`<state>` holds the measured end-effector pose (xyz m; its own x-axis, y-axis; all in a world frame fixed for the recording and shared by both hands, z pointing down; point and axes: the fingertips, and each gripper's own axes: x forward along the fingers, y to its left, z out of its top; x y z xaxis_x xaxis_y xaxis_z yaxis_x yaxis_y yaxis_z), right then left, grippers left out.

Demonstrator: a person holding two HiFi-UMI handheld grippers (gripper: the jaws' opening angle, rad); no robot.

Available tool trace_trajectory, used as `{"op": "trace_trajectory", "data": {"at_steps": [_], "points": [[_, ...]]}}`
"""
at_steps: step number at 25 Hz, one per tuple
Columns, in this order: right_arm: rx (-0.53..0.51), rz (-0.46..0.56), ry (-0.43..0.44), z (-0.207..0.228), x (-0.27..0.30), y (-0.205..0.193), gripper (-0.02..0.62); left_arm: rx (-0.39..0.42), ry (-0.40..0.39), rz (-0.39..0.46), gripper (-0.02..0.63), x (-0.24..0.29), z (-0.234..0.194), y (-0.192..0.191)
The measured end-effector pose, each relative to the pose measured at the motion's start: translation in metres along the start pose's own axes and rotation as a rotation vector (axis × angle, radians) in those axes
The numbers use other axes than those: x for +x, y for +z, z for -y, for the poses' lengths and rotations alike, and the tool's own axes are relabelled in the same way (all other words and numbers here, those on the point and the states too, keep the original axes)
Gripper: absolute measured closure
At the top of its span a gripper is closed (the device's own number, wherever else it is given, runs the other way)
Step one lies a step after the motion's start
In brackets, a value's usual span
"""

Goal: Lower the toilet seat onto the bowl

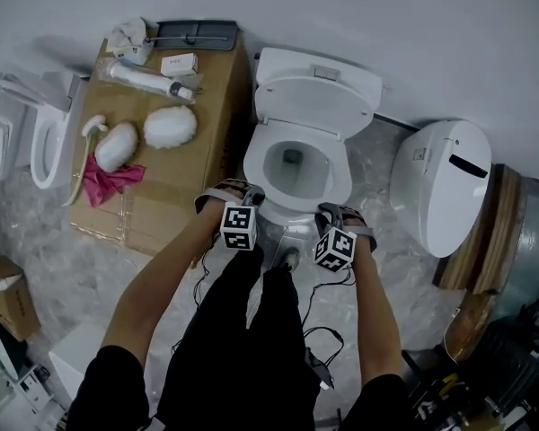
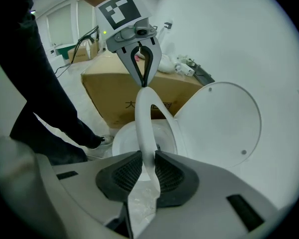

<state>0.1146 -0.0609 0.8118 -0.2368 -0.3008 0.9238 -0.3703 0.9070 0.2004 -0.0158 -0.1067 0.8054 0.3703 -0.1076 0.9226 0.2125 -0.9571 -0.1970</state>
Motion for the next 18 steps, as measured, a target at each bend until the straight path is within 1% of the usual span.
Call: {"op": "trace_trajectory", "data": {"at_steps": [4,8,10,14,18], "points": [[-0.027,0.006,0.062,-0.042,0.026,-0.012,0.485,0.005,-0.049,-0.037,0.595,0.025,0.042,-0.012],[-0.094,-0.004,0.089,-0.083,0.066,-0.029,0.468,0.045,-0.076,-0.077,0.594,0.063,0.082,-0.026],[-0.115,-0.008,0.098,-0.101,0.087,-0.037,0.457,0.042,-0.075,-0.092,0.595,0.083,0.101,-0.034],[-0.138,-0.027,0.119,-0.129,0.128,-0.053,0.430,0.023,-0.049,-0.122,0.595,0.121,0.129,-0.049],[-0.158,-0.061,0.122,-0.147,0.173,-0.070,0.395,0.020,-0.034,-0.151,0.595,0.163,0.150,-0.064]]}}
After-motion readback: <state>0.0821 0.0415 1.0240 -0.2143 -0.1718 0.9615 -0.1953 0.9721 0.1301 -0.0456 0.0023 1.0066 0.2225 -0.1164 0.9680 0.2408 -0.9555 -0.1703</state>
